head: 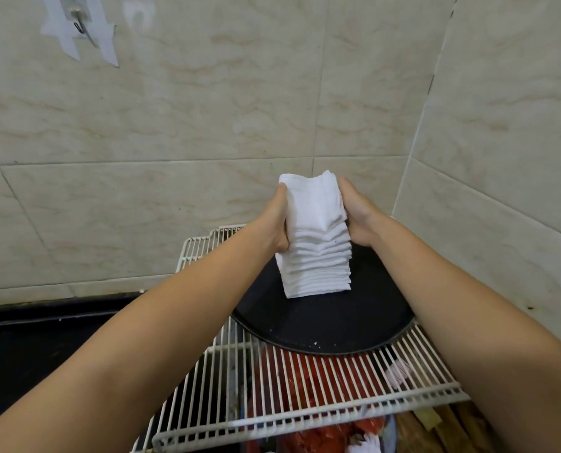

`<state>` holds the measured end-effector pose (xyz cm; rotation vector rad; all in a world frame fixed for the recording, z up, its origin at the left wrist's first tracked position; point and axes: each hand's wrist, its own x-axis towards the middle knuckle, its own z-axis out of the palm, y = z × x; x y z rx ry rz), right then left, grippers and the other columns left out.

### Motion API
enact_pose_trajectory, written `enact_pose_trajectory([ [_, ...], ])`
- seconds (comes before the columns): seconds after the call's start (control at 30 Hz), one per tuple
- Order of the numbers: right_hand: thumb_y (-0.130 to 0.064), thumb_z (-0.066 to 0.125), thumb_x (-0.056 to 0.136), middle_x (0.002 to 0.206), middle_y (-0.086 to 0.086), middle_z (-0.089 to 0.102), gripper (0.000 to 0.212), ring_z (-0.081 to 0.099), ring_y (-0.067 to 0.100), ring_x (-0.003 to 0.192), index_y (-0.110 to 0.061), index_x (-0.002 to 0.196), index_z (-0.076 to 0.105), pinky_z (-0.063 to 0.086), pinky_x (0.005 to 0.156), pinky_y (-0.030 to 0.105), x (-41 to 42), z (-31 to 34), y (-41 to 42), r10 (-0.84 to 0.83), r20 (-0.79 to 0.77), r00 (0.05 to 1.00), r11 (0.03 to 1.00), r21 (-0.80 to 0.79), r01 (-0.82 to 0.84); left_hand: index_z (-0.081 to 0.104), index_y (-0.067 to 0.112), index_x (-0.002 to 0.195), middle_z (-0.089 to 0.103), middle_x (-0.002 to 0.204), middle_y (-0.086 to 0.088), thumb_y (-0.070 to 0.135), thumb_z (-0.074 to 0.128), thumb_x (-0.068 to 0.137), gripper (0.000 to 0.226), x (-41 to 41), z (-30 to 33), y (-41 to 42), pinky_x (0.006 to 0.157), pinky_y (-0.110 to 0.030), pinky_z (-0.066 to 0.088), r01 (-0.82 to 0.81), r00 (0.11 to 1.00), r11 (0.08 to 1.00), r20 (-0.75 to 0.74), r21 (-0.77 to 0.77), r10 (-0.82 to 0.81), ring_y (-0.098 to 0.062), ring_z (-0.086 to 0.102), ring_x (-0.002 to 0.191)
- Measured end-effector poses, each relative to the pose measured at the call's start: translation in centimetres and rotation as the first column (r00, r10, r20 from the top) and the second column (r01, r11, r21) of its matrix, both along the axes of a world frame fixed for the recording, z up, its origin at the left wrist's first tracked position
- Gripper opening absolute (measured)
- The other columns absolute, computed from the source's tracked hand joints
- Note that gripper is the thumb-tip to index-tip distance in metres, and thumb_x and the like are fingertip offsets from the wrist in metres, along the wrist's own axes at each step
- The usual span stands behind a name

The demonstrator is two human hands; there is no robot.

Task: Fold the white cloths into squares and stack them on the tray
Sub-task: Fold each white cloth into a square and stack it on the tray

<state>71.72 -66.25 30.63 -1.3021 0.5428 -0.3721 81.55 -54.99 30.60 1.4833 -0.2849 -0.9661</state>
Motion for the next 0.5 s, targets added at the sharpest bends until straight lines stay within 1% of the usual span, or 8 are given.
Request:
enact_pose_trajectory([
  [0.13, -0.048, 0.043, 0.091, 0.073, 0.002, 0.065, 0.037, 0.062, 0.018, 0.074, -0.018, 0.076, 0.061, 0.048, 0.07, 0.03, -0.9, 0.3, 0.6, 0.016, -0.024, 1.0, 1.0, -0.016, -0.016, 0.071, 0.015, 0.111, 0.073, 0.105, -0.014, 0.07, 0.051, 0.072, 0.071, 1.3, -1.4, -1.5, 0.097, -0.049, 0.044, 0.036, 0.997, 0.997, -0.071, 0.061, -0.032, -0.038, 0.068, 0.099],
  [0.2, -0.053, 0.043, 0.092, 0.088, 0.006, 0.07, 0.043, 0.065, 0.021, 0.087, -0.017, 0.092, 0.065, 0.05, 0.078, 0.032, -1.2, 0.0, 0.6, 0.009, -0.056, 0.998, 0.999, -0.037, -0.011, 0.07, 0.016, 0.113, 0.072, 0.107, -0.013, 0.065, 0.054, 0.071, 0.067, 1.8, -2.1, -2.0, 0.096, -0.05, 0.043, 0.07, 0.994, 0.995, -0.095, 0.076, -0.062, -0.039, 0.068, 0.099],
  [0.23, -0.054, 0.041, 0.094, 0.096, 0.006, 0.07, 0.046, 0.066, 0.022, 0.092, -0.016, 0.102, 0.066, 0.051, 0.078, 0.032, -1.4, -0.2, 0.7, -0.013, -0.076, 0.997, 0.999, -0.044, 0.01, 0.07, 0.015, 0.113, 0.072, 0.107, -0.014, 0.063, 0.053, 0.073, 0.064, 1.5, -2.1, -1.7, 0.096, -0.05, 0.043, 0.082, 0.993, 0.993, -0.094, 0.083, -0.074, -0.039, 0.068, 0.099],
  [0.3, -0.046, 0.036, 0.099, 0.107, 0.007, 0.068, 0.046, 0.065, 0.021, 0.095, -0.012, 0.118, 0.061, 0.052, 0.075, 0.032, -1.9, -0.7, 0.9, -0.076, -0.114, 0.991, 0.996, -0.057, 0.07, 0.068, 0.014, 0.115, 0.072, 0.108, -0.015, 0.056, 0.047, 0.083, 0.057, 0.4, -1.8, -0.6, 0.094, -0.052, 0.047, 0.073, 0.995, 0.994, -0.077, 0.078, -0.067, -0.038, 0.068, 0.098],
  [0.37, -0.039, 0.035, 0.101, 0.12, 0.009, 0.065, 0.045, 0.063, 0.023, 0.103, -0.01, 0.128, 0.055, 0.052, 0.078, 0.032, -2.2, -1.4, 0.8, -0.101, -0.147, 0.984, 0.992, -0.089, 0.088, 0.066, 0.013, 0.117, 0.072, 0.108, -0.015, 0.049, 0.041, 0.091, 0.051, -0.7, -1.7, 0.5, 0.084, -0.049, 0.055, 0.062, 0.995, 0.998, -0.078, 0.03, -0.059, -0.035, 0.07, 0.095],
  [0.4, -0.038, 0.036, 0.1, 0.124, 0.01, 0.064, 0.044, 0.062, 0.025, 0.107, -0.011, 0.13, 0.054, 0.052, 0.08, 0.033, -2.3, -1.6, 0.8, -0.104, -0.157, 0.982, 0.991, -0.103, 0.089, 0.066, 0.012, 0.116, 0.072, 0.108, -0.014, 0.046, 0.04, 0.093, 0.048, -0.9, -1.9, 0.7, 0.075, -0.044, 0.058, 0.055, 0.996, 0.998, -0.069, 0.003, -0.055, -0.033, 0.071, 0.091],
  [0.47, -0.039, 0.038, 0.099, 0.125, 0.012, 0.063, 0.044, 0.061, 0.027, 0.112, -0.012, 0.13, 0.055, 0.052, 0.085, 0.036, -2.6, -1.5, 0.7, -0.094, -0.147, 0.985, 0.991, -0.107, 0.078, 0.066, 0.012, 0.109, 0.071, 0.107, -0.012, 0.044, 0.04, 0.096, 0.042, -1.1, -1.9, 1.1, 0.061, -0.034, 0.059, 0.047, 0.998, 0.998, -0.032, -0.048, -0.049, -0.027, 0.07, 0.084],
  [0.5, -0.041, 0.04, 0.098, 0.124, 0.012, 0.064, 0.045, 0.061, 0.027, 0.112, -0.013, 0.128, 0.057, 0.051, 0.087, 0.037, -2.7, -1.4, 0.6, -0.08, -0.126, 0.989, 0.992, -0.104, 0.067, 0.065, 0.014, 0.103, 0.07, 0.107, -0.01, 0.045, 0.04, 0.096, 0.041, -1.0, -1.8, 1.2, 0.06, -0.031, 0.057, 0.029, 0.999, 0.997, -0.015, -0.072, -0.03, -0.024, 0.068, 0.083],
])
